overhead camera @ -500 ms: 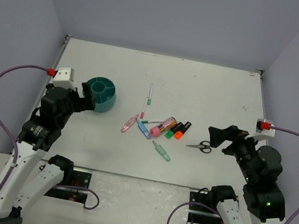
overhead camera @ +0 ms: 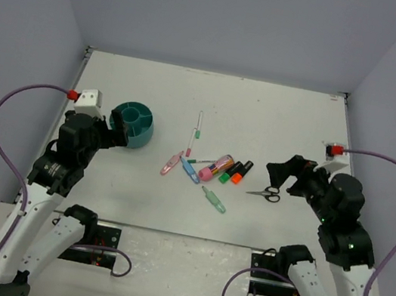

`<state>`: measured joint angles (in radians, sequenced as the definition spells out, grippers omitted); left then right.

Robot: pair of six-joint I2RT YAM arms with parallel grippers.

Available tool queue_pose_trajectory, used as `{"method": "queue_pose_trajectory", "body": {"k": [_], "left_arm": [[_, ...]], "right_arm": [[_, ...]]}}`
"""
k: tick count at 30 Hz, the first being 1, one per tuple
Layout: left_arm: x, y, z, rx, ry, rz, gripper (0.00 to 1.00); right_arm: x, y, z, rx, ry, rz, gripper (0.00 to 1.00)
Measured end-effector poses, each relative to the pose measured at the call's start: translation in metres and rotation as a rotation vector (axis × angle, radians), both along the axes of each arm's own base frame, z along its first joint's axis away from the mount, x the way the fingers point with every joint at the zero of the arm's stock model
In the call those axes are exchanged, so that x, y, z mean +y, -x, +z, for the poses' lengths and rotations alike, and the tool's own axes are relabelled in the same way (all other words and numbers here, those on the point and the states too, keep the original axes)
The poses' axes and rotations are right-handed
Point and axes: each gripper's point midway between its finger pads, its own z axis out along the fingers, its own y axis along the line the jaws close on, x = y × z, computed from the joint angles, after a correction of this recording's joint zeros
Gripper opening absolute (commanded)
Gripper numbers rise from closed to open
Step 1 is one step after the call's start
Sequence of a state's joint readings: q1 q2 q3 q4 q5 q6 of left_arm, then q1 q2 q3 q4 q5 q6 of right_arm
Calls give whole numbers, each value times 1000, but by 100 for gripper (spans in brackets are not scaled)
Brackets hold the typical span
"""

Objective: Sort the stationery into containers
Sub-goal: Pick up the pen from the center of the board.

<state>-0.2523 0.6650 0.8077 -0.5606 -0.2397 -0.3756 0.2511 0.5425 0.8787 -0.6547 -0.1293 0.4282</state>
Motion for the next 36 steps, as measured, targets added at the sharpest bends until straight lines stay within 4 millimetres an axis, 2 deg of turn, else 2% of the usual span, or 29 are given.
{"method": "queue_pose_trajectory", "body": {"k": [2,7,10,12,14,16,19,24,31,36], "left_arm": [[-1,-1,-3,11,-2,-3,100],[-4,-1,-4,12,4,-20,100],[-6,-2,-3,11,9,-29,100],[-7,-2,-2,6,11,-32,100],[-8,-2,0,-3,13,-35,100],[-9,-1,2,-14,16,-41,100],[-12,1,5,-25,19,-52,100],[-13,2,6,-29,20,-58,100],[-12,3,9,-42,23,-51,100],[-10,8,18,-79,32,-45,100]], "right_arm": [[16,-9,-20,88,38,52,99],[96,-1,-85,308,269,329,98],[130,5,-135,413,463,424,86],[141,10,-163,468,554,467,76],[143,13,-188,522,621,488,67],[143,13,-207,562,660,492,62],[144,13,-222,592,686,495,59],[149,11,-231,598,688,502,54],[149,14,-250,640,720,510,54],[150,16,-258,672,738,515,45]]}}
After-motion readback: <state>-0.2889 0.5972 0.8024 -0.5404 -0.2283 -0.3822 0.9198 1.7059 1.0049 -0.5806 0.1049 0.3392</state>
